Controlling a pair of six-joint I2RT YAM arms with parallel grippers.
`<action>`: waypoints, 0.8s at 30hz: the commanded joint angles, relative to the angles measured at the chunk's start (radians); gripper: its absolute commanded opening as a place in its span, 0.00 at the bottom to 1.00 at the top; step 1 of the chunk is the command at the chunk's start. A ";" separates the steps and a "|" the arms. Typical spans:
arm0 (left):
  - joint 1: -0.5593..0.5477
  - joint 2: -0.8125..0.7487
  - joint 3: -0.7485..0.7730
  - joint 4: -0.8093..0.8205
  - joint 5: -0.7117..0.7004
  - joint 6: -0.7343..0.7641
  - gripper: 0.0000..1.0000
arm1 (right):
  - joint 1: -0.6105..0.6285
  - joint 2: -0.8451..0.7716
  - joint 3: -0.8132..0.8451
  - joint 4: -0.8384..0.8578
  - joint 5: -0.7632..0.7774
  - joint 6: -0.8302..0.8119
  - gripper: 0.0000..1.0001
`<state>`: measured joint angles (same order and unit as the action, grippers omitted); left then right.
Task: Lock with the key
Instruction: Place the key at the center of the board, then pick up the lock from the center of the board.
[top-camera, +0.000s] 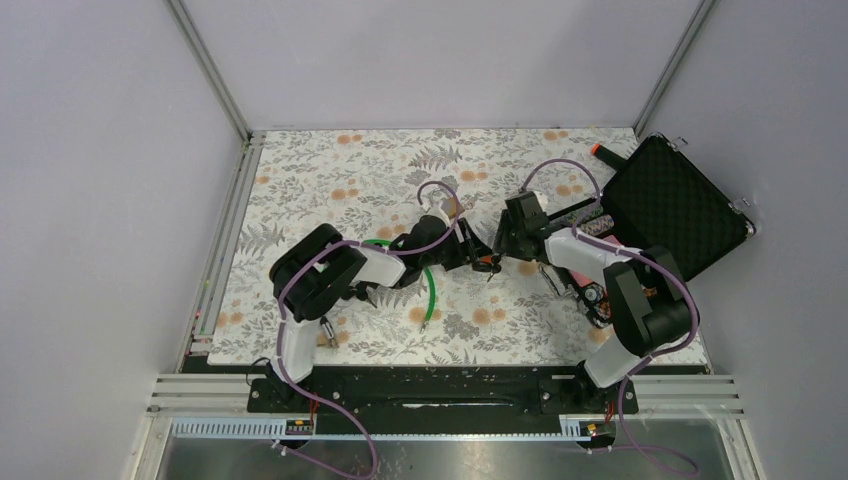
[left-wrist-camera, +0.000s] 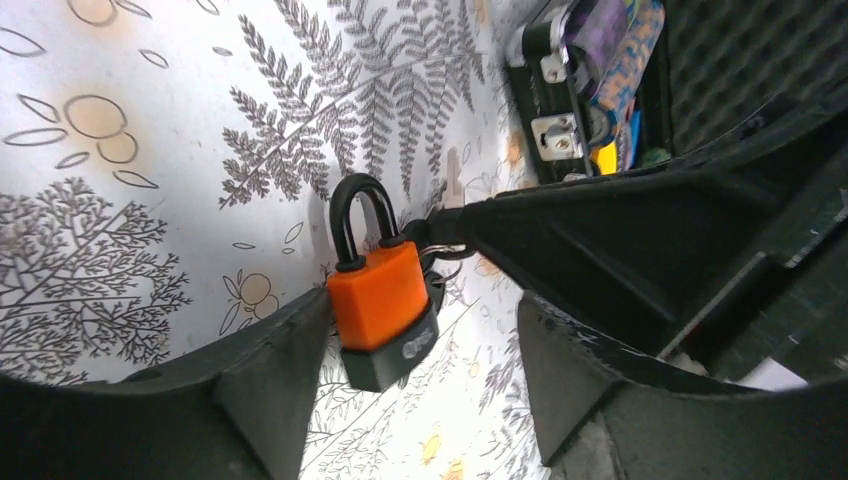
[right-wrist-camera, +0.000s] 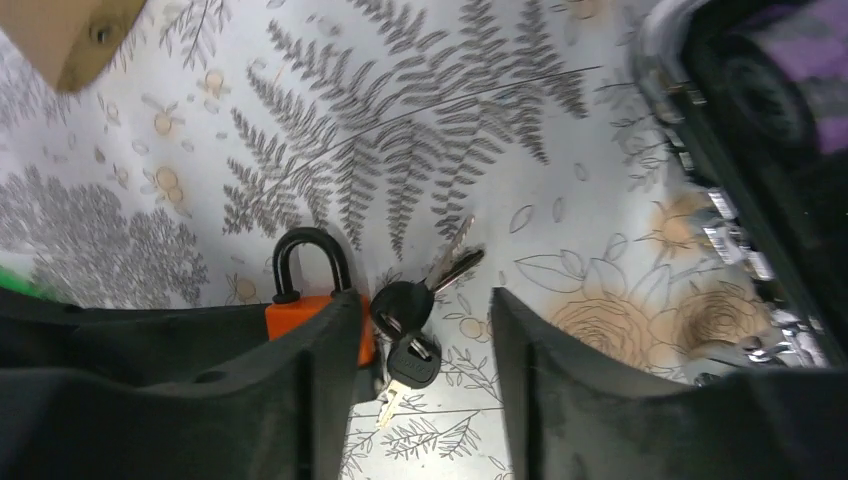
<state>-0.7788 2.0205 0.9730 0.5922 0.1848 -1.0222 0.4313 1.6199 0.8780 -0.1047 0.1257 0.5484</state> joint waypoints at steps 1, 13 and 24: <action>0.000 -0.102 0.014 -0.055 -0.082 0.036 0.73 | -0.033 -0.079 -0.012 -0.024 0.005 0.054 0.62; 0.009 -0.608 -0.069 -0.596 -0.463 0.287 0.98 | 0.018 -0.326 -0.124 -0.039 -0.139 0.100 0.72; 0.015 -1.130 -0.167 -1.026 -0.723 0.309 0.99 | 0.406 -0.036 0.167 -0.041 0.073 0.276 0.86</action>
<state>-0.7662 1.0286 0.8532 -0.2886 -0.4358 -0.7284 0.7536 1.4616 0.8761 -0.1589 0.1120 0.7429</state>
